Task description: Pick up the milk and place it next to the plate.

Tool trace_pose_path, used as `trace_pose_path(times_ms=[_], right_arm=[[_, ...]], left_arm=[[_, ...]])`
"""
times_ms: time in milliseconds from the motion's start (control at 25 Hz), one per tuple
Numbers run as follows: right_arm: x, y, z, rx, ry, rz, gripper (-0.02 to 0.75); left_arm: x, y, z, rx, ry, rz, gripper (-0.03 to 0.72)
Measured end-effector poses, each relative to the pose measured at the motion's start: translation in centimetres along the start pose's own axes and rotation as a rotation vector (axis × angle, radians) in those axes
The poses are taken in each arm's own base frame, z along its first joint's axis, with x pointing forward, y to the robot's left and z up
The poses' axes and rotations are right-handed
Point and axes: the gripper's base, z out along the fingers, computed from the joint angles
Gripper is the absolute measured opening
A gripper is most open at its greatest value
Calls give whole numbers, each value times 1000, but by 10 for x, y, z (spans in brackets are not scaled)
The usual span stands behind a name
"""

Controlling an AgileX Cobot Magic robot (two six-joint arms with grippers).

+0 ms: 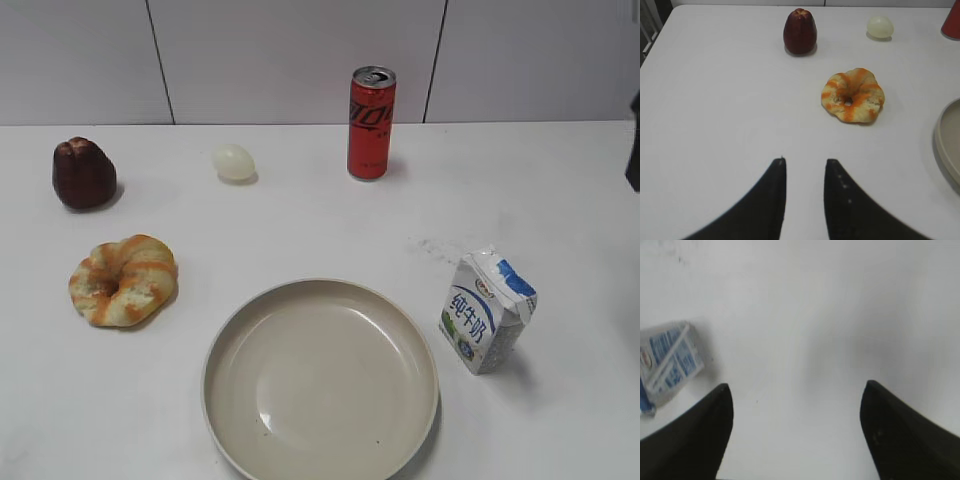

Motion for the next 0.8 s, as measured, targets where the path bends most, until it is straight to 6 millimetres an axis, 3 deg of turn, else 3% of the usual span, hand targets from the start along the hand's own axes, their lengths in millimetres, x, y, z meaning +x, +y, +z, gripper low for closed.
trace_pose_path(times_ms=[200, 360, 640, 800], right_arm=[[71, 5, -6, -4, -46, 4, 594], [117, 8, -3, -1, -121, 8, 594], [185, 11, 12, 9, -244, 8, 594], [207, 13, 10, 12, -350, 6, 593]], left_arm=[[0, 0, 0, 0, 0, 0, 208], [0, 0, 0, 0, 0, 0, 208], [0, 0, 0, 0, 0, 0, 208], [0, 0, 0, 0, 0, 0, 208]])
